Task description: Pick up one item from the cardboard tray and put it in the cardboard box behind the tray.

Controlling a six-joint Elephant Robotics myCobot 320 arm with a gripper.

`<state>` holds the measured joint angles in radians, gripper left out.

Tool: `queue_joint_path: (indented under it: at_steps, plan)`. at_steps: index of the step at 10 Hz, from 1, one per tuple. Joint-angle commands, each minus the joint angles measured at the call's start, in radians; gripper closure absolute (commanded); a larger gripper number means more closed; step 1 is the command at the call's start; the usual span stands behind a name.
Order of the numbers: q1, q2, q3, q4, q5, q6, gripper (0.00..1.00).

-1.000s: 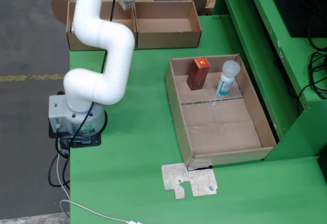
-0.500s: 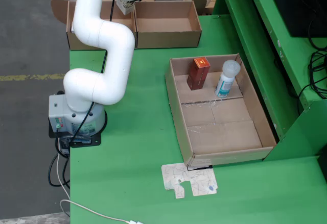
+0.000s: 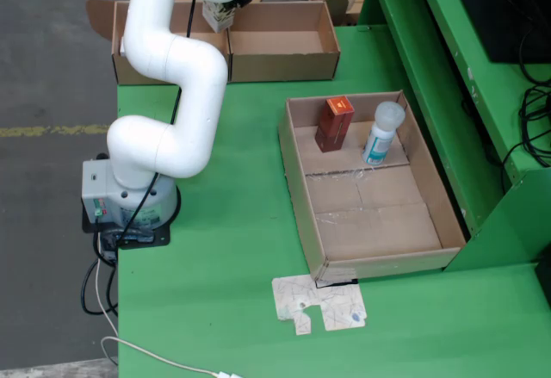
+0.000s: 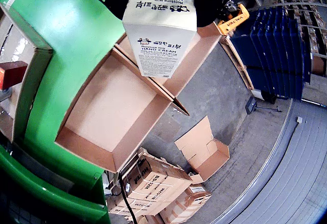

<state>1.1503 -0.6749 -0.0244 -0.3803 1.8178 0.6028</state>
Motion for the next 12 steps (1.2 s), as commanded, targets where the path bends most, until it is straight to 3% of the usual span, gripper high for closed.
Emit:
queue_joint_path:
  at_steps: [1,12]
  plan:
    - [-0.012,0.068,0.024,-0.018,-0.017,-0.029,1.00]
    - [-0.069,0.032,0.024,0.065,-0.075,-0.098,1.00]
